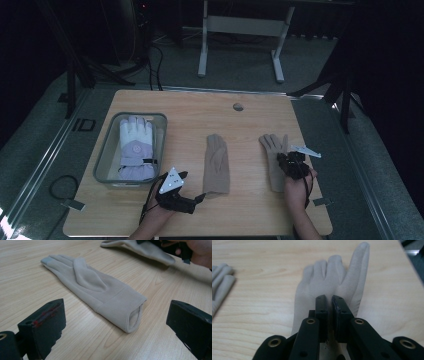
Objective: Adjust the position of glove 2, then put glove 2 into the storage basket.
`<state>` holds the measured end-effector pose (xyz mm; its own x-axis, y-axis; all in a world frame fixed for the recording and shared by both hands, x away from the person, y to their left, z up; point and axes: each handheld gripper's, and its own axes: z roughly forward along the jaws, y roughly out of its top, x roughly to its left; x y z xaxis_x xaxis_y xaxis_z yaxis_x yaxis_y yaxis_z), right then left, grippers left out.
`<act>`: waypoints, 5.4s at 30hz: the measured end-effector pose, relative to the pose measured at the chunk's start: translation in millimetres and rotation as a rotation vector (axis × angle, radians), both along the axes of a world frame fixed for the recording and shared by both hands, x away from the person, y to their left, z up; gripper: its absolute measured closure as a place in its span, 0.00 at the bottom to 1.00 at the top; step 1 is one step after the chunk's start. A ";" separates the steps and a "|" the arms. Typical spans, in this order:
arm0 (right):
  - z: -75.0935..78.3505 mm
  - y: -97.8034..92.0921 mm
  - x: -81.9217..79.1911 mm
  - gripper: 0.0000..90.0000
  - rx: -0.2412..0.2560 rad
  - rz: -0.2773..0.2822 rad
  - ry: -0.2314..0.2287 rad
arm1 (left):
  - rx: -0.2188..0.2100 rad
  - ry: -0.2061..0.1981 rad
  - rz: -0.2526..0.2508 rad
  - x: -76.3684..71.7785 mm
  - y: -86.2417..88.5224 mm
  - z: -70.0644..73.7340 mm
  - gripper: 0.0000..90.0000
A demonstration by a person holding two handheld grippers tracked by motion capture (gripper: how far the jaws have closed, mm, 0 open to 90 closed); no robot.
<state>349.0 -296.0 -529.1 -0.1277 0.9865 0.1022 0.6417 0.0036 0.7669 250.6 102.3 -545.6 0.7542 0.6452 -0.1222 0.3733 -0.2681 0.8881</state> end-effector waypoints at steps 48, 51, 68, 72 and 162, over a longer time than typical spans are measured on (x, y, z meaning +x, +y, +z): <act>-20.6 -33.8 11.7 0.90 -0.120 0.427 0.052 | 0.018 -0.002 -0.001 0.0 -1.5 -3.9 0.03; -17.9 -28.0 11.8 0.93 -0.127 0.370 0.079 | 0.014 -0.009 -0.002 -1.3 -1.9 -2.8 0.03; 33.2 31.4 -3.8 0.93 -0.014 0.185 -0.031 | 0.013 -0.019 -0.002 -1.9 -1.9 -0.8 0.03; 39.3 49.4 -5.3 0.93 0.008 0.186 -0.034 | 0.012 -0.025 -0.005 -2.4 -2.2 0.3 0.03; 8.6 118.2 8.0 0.16 0.114 0.773 0.067 | 0.019 0.060 -0.127 -0.5 -16.6 -2.1 0.16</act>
